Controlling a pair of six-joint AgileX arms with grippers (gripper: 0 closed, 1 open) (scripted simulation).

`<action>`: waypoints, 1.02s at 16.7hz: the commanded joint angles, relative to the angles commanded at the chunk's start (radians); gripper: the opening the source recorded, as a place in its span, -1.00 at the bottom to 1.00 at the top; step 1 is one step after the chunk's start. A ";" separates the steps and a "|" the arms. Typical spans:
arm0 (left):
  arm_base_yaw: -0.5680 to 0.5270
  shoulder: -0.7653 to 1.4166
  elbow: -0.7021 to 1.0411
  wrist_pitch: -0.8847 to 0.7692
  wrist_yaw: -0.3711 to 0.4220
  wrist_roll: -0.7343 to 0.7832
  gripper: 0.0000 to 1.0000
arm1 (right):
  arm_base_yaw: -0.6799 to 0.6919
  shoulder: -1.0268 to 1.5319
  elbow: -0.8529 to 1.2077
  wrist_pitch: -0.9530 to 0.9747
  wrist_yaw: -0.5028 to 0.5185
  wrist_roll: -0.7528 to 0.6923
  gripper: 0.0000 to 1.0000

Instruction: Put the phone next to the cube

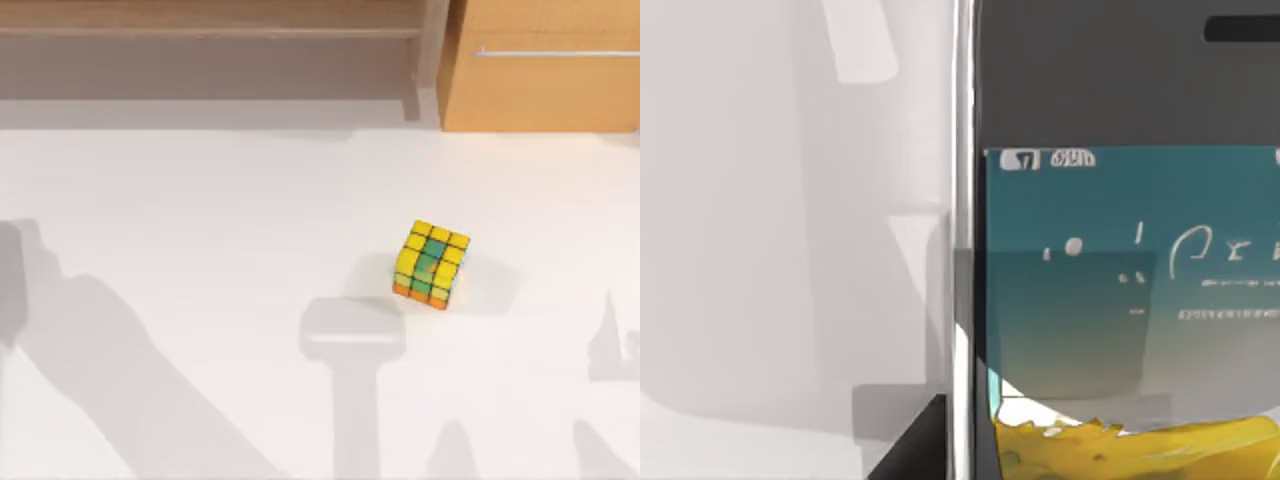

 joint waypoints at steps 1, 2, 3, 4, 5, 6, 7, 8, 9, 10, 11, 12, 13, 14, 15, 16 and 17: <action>0.000 0.000 0.000 0.000 0.000 0.000 -1.00 | 0.000 0.000 0.000 0.000 0.000 0.000 1.00; 0.000 0.000 0.000 0.000 0.000 0.000 -1.00 | 0.000 0.000 0.000 0.000 0.000 0.000 1.00; 0.000 0.000 0.000 0.000 0.000 0.000 -1.00 | 0.000 0.000 0.000 0.000 0.000 0.000 1.00; 0.000 0.000 0.000 0.000 0.000 0.000 -1.00 | 0.000 0.000 0.000 0.000 0.000 0.000 1.00; 0.000 0.000 0.000 0.000 0.000 0.000 -1.00 | 0.000 0.000 0.000 0.000 0.000 0.000 1.00; 0.000 0.000 0.000 0.000 0.000 0.000 -1.00 | 0.000 0.000 0.000 0.000 0.000 0.000 1.00; 0.000 0.000 0.000 0.000 0.000 0.000 -1.00 | 0.000 0.000 0.000 0.000 0.000 0.000 1.00; 0.000 0.000 0.000 0.000 0.000 0.000 -1.00 | 0.000 0.000 0.000 0.000 0.000 0.000 1.00; -0.004 -0.025 0.003 -0.019 0.020 -0.007 -1.00 | 0.000 0.000 0.000 0.000 0.000 0.000 1.00; -0.004 -0.027 0.007 -0.023 0.020 -0.007 -1.00 | 0.000 0.000 0.000 0.000 0.000 0.000 1.00; -0.004 -0.033 0.013 -0.036 0.020 -0.007 -1.00 | 0.000 0.000 0.000 0.000 0.000 0.000 1.00; -0.004 -0.038 0.019 -0.049 0.020 -0.007 -1.00 | 0.000 0.000 0.000 0.000 0.000 0.000 1.00; -0.004 -0.043 0.025 -0.059 0.020 -0.007 -1.00 | 0.000 0.000 0.000 0.000 0.000 0.000 1.00; -0.004 -0.048 0.032 -0.075 0.020 -0.007 -1.00 | 0.000 0.000 0.000 0.000 0.000 0.000 1.00; -0.004 -0.055 0.039 -0.086 0.019 -0.008 -1.00 | 0.000 0.000 0.000 0.000 0.000 0.000 1.00; -0.004 -0.057 0.040 -0.088 0.019 -0.008 -1.00 | 0.000 0.000 0.000 0.000 0.000 0.000 1.00; -0.004 -0.057 0.040 -0.088 0.019 -0.008 -1.00 | 0.000 0.000 0.000 0.000 0.000 0.000 1.00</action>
